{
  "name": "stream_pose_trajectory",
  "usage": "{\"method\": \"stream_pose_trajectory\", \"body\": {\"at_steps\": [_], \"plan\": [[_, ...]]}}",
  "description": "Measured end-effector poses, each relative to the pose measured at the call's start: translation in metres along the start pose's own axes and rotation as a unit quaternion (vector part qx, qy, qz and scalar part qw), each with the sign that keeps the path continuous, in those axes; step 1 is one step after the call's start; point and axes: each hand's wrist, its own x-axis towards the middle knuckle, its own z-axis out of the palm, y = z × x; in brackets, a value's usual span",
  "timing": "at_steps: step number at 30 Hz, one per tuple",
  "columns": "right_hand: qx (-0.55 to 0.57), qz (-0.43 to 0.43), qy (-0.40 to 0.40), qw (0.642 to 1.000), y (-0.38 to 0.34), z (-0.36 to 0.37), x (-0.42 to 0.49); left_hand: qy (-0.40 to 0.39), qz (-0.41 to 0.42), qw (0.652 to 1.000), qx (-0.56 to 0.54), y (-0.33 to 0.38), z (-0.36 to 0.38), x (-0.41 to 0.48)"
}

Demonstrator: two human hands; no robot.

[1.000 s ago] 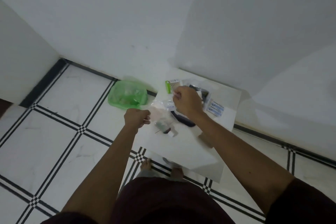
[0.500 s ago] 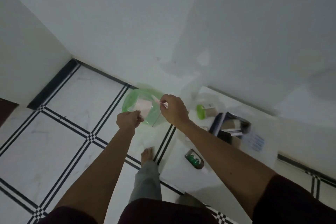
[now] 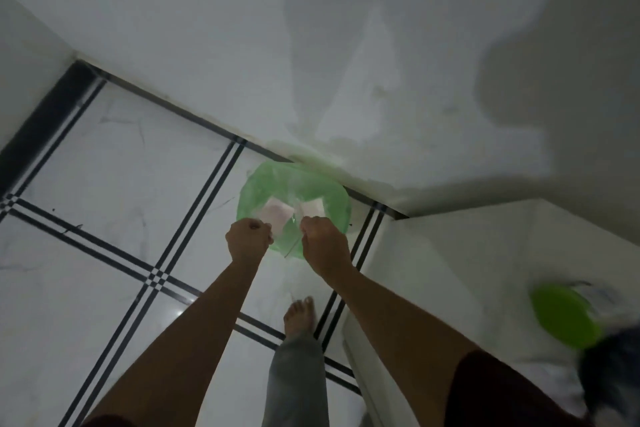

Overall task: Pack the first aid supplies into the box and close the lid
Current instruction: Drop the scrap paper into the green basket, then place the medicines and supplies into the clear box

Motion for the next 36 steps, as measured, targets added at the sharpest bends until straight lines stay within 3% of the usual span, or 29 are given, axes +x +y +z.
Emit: {"method": "stream_pose_trajectory", "body": {"at_steps": [5, 8, 14, 20, 28, 36], "plan": [[0.002, -0.004, -0.117, 0.993, 0.02, 0.048, 0.011, 0.01, -0.003, 0.996, 0.091, -0.02, 0.015, 0.033], [0.018, 0.022, -0.11, 0.993, 0.022, 0.045, -0.008, 0.007, 0.064, 0.987, 0.15, -0.019, 0.011, 0.01], [0.061, 0.009, 0.038, 0.997, 0.018, -0.027, -0.06, 0.017, 0.219, 0.958, 0.184, 0.013, 0.001, -0.073], [0.068, -0.04, 0.17, 0.982, 0.019, -0.14, -0.161, 0.034, 0.376, 0.902, 0.21, 0.075, -0.003, -0.231], [0.055, -0.075, 0.28, 0.955, 0.062, -0.242, -0.31, 0.049, 0.478, 0.85, 0.218, 0.09, 0.03, -0.408], [0.053, 0.001, 0.31, 0.949, 0.136, -0.267, -0.423, -0.038, 0.538, 0.806, 0.244, 0.061, 0.092, -0.523]]}}
